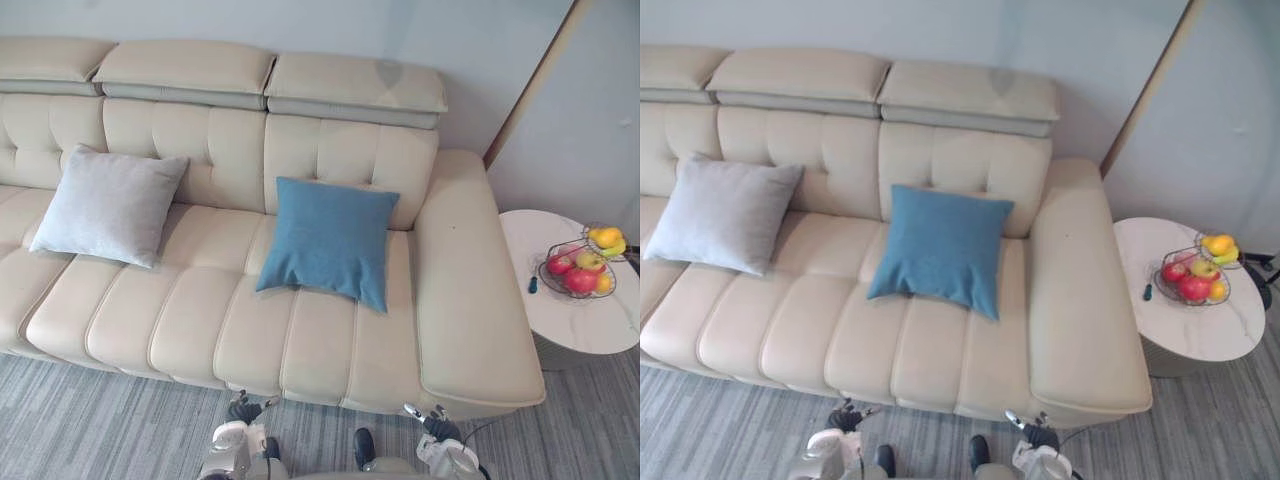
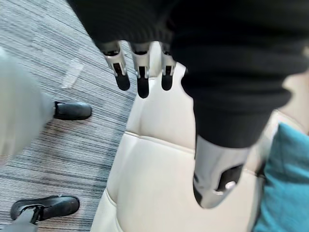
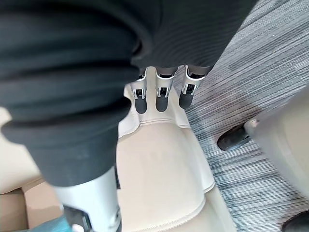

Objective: Pick up cushions and gather them together orderly.

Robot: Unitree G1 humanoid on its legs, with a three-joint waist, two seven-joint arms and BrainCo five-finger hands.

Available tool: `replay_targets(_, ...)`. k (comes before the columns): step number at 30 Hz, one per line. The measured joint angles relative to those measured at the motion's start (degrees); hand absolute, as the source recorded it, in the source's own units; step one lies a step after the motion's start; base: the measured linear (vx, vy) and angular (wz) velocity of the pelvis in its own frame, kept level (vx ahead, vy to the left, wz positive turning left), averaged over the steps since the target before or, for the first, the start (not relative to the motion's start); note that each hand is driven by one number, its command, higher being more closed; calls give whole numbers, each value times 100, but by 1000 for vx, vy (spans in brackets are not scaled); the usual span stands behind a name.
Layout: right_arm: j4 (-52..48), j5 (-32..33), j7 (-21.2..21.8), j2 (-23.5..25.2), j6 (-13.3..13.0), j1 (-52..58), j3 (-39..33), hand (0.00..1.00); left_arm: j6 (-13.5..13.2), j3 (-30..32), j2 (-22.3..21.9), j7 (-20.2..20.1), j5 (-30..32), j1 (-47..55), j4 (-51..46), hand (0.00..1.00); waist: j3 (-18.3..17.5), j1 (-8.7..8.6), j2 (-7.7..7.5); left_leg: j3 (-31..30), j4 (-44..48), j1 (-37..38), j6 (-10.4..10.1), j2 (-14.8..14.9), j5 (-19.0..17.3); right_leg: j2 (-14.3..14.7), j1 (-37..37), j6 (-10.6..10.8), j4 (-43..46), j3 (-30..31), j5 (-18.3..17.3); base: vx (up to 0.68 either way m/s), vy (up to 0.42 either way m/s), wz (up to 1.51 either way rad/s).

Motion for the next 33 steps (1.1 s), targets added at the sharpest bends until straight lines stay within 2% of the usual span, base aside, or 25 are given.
replay_targets(1,21,-74,-2,-2,1,-2,19,0,8,71,-13,-2,1,26,-11,0,-20,2,-17,16,47,-11,25,-1,-15,-4,7,66,-14,17,39,0,0,0)
replay_targets(2,104,-153,-5,-11,-3,-38,0,0,31,299,-117,0,-1,51,-23,0,-158,52,86,14,15,-163,23,163,6,49,6,141,-26,28,76,0,0,0)
replay_targets(3,166,-157,-12,38,18,-170,0,0,26,596,-143,12,-7,44,-13,0,-155,53,102,-42,146,-219,20,233,49,-44,-366,45,1494,-179,-531,-3,-47,9)
replay_targets(4,173,-160,-14,50,18,-175,0,0,31,630,-143,11,-8,53,-14,0,-159,53,95,-76,191,-233,20,225,50,-116,-410,144,1935,-201,-681,-22,-85,39)
replay_targets(5,237,-165,-12,71,19,-175,0,0,30,646,-141,12,-9,118,-26,0,-201,54,19,-165,365,-294,21,201,50,-373,-363,407,2819,-206,-922,-28,-109,42)
replay_targets(6,309,-167,-13,82,17,-183,0,0,30,667,-140,17,-15,156,-34,0,-227,61,-22,-199,456,-339,20,198,50,-490,-284,495,3126,-161,-974,-116,-259,59)
replay_targets(7,392,-171,-26,108,44,-242,-4,0,38,808,-158,28,-34,193,-87,0,-237,84,-102,-337,670,-507,3,211,57,-481,-109,659,2961,-1,-1085,-136,-257,41)
replay_targets(8,410,-171,-28,90,48,-246,-9,0,36,839,-192,48,-43,165,-101,0,-264,92,-100,-384,712,-599,-47,259,91,-386,-49,655,2767,-33,-1158,-199,-291,14)
replay_targets(9,406,-163,-45,-4,41,-306,-45,0,41,848,-280,134,-93,166,-88,0,-292,241,105,-463,704,-779,-66,490,152,-174,67,594,2191,-117,-1210,-213,-214,-22)
replay_targets(10,387,-142,-91,-76,8,-408,-54,0,29,829,-377,138,-136,137,-85,0,-257,339,238,-476,707,-1019,-165,617,311,-56,190,321,1645,-234,-1420,-230,-216,-25)
replay_targets(11,388,-132,-105,-89,3,-448,-53,0,28,808,-370,139,-141,99,-76,0,-199,333,244,-485,703,-1087,-260,622,369,-57,189,214,1540,-311,-1528,-289,-233,16)
replay_targets(12,401,-123,-142,-133,7,-505,-55,0,39,713,-382,138,-148,-37,54,0,72,278,409,-657,584,-1107,-279,695,604,22,205,119,1572,-525,-1533,-355,-205,57)
replay_targets(13,433,-129,-188,-210,50,-329,-60,0,31,661,-394,135,-150,0,76,0,70,233,456,-632,229,-1036,-111,729,772,25,124,15,1642,-739,-1540,-376,-176,63)
replay_targets(14,460,-132,-194,-214,72,-282,-61,0,30,658,-394,133,-148,26,72,0,61,220,459,-605,104,-998,-148,734,691,-3,117,-61,1634,-803,-1535,-328,-96,48)
replay_targets(15,473,-127,-208,-199,97,-280,-66,0,31,671,-377,126,-148,19,28,0,75,195,388,-473,177,-990,-61,711,608,-112,101,-183,1583,-893,-1501,-272,-59,30)
replay_targets(16,555,-126,-215,-297,101,-290,-69,0,30,731,-366,125,-143,25,39,0,71,182,331,-366,941,-987,100,592,477,-231,130,-172,1374,-917,-1313,-231,-26,28)
replay_targets(17,556,-126,-216,-308,100,-281,-67,0,30,750,-371,127,-140,44,42,0,65,170,324,-344,1119,-976,82,554,294,-252,136,-157,1299,-926,-1256,-179,-3,26)
replay_targets(18,556,-126,-214,-307,99,-279,-61,0,30,763,-373,124,-136,43,42,0,66,146,310,-345,1392,-980,89,494,-10,-273,116,-136,1150,-960,-1125,-186,112,20)
replay_targets(19,563,-125,-202,-256,103,-280,-62,0,30,802,-372,121,-133,34,38,0,59,142,292,-345,1834,-963,25,482,-524,-293,35,-99,959,-995,-899,-181,142,13)
replay_targets(22,572,-125,-188,-203,115,-261,-79,0,34,862,-366,116,-131,42,78,0,58,134,269,-350,2370,-717,-32,471,-1143,-332,30,89,763,-877,-659,-113,185,-12)
replay_targets(23,580,-126,-183,-237,125,-248,-105,0,39,864,-358,115,-131,51,91,0,17,120,309,-310,2084,-588,-65,397,-1199,-301,55,203,659,-827,-573,-115,247,-22)
replay_targets(24,590,-127,-159,-149,143,-230,-169,0,41,862,-320,116,-128,108,90,0,-95,85,253,-246,1556,-425,-27,275,-1236,-352,59,239,448,-732,-427,-73,221,-22)
replay_targets(25,622,-134,-136,56,170,-217,-359,0,46,853,-194,115,-121,155,72,0,-230,17,50,-85,1063,-259,73,88,-993,-487,150,206,174,-714,-196,-33,161,-13)
replay_targets(27,663,-133,-123,96,188,-209,-460,0,79,839,-160,113,-120,162,102,0,-266,16,-5,-29,865,-108,119,-33,-907,-516,296,195,-55,-697,-83,-50,129,-20)
replay_targets(33,659,-144,-125,31,193,-117,-754,0,85,585,-166,95,-101,195,225,0,-359,-15,123,-63,277,183,89,-239,-685,-581,509,265,-379,-656,53,-33,25,1)
